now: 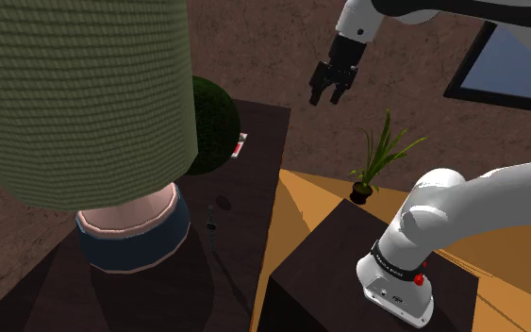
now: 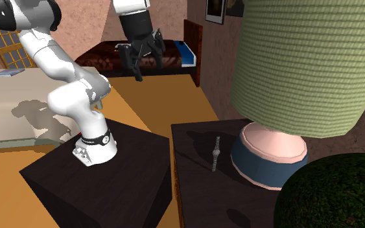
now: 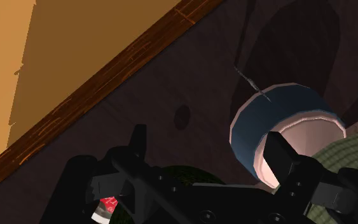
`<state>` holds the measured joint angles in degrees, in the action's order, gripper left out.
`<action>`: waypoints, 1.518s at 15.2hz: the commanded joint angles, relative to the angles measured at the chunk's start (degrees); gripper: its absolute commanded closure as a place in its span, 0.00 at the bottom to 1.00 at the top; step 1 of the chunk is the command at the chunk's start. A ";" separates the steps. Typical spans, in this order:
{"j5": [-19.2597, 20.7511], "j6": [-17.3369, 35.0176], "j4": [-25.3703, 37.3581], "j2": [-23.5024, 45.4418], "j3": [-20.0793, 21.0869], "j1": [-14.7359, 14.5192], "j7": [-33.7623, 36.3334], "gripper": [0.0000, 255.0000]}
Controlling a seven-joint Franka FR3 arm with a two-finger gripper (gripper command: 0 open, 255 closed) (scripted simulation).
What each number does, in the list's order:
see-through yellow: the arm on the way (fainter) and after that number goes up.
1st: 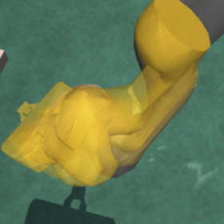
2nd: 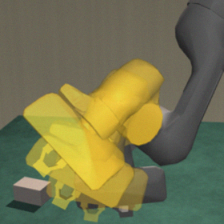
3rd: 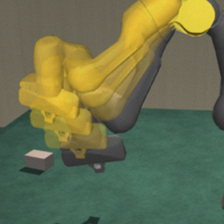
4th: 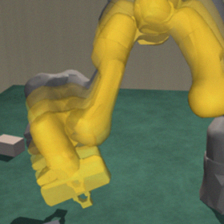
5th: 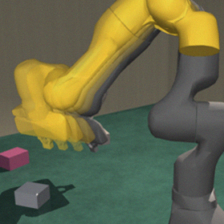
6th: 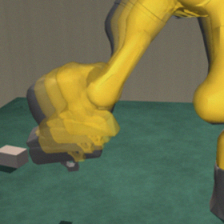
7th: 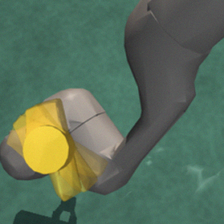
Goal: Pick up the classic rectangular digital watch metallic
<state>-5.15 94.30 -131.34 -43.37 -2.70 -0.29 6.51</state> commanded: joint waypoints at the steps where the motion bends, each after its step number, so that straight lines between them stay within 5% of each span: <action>1: 0.00 0.00 0.00 0.00 0.00 0.00 0.00 0.00; 8: -2.57 13.27 -10.87 -1.73 11.23 0.34 14.43 0.00; 15: -3.64 27.06 -15.77 4.04 24.05 1.73 30.25 0.00; 23: 3.67 41.08 -13.47 18.84 42.22 10.65 53.11 0.00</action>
<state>-3.11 133.78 -145.47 -26.65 36.95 8.74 55.98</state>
